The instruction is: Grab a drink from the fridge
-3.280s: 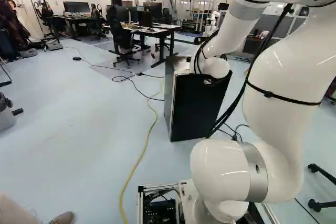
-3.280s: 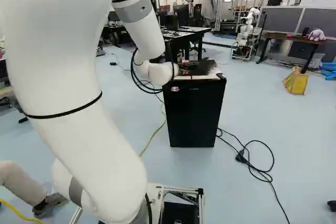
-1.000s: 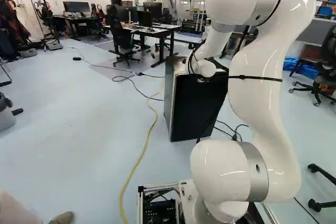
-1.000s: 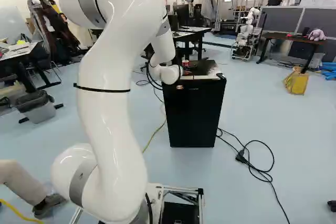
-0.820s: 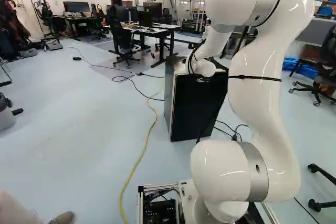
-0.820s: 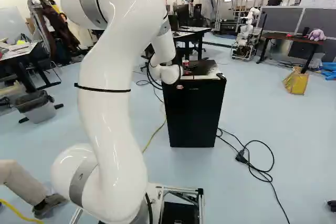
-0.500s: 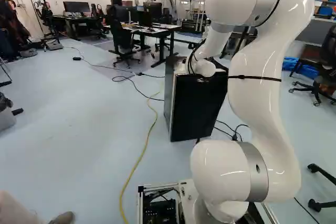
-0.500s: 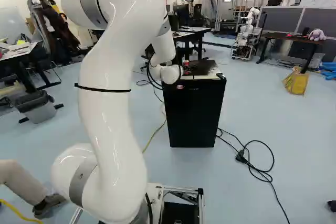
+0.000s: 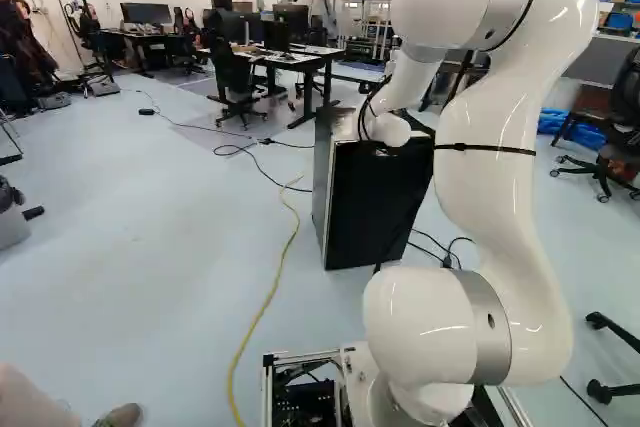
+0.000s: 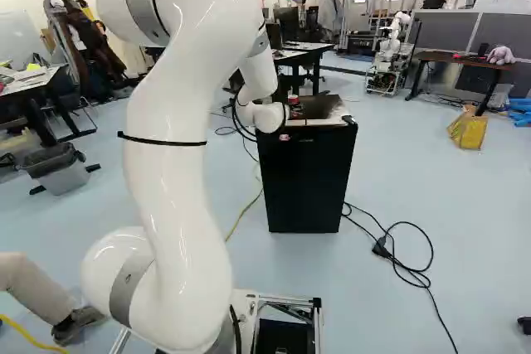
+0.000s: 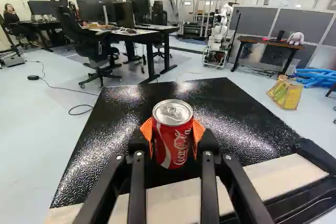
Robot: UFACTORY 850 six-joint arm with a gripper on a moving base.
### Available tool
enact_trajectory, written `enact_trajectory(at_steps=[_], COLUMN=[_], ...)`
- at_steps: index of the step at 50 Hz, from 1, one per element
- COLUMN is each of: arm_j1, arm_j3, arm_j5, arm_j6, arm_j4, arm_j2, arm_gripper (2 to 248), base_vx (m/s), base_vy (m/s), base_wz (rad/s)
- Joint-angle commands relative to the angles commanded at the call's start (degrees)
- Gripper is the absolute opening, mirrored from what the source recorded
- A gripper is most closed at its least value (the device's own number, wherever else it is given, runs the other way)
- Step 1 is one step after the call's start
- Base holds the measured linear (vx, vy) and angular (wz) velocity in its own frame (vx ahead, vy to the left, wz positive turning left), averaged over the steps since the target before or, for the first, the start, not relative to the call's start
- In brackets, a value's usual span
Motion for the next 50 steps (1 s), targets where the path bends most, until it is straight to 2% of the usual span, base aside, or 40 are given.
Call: enact_trajectory(at_steps=[4,5,50], arm_j1=[0.0,0.0,0.0], arm_j3=[0.0,0.0,0.1], arm_j5=[0.0,0.0,0.0], arm_j6=[0.0,0.0,0.0], arm_j4=[0.0,0.0,0.0], arm_j2=[0.0,0.0,3.5], arm_gripper=[97,88,88], base_vx=[0.0,0.0,0.0], base_vy=[0.0,0.0,0.0], base_wz=[0.0,0.0,0.0])
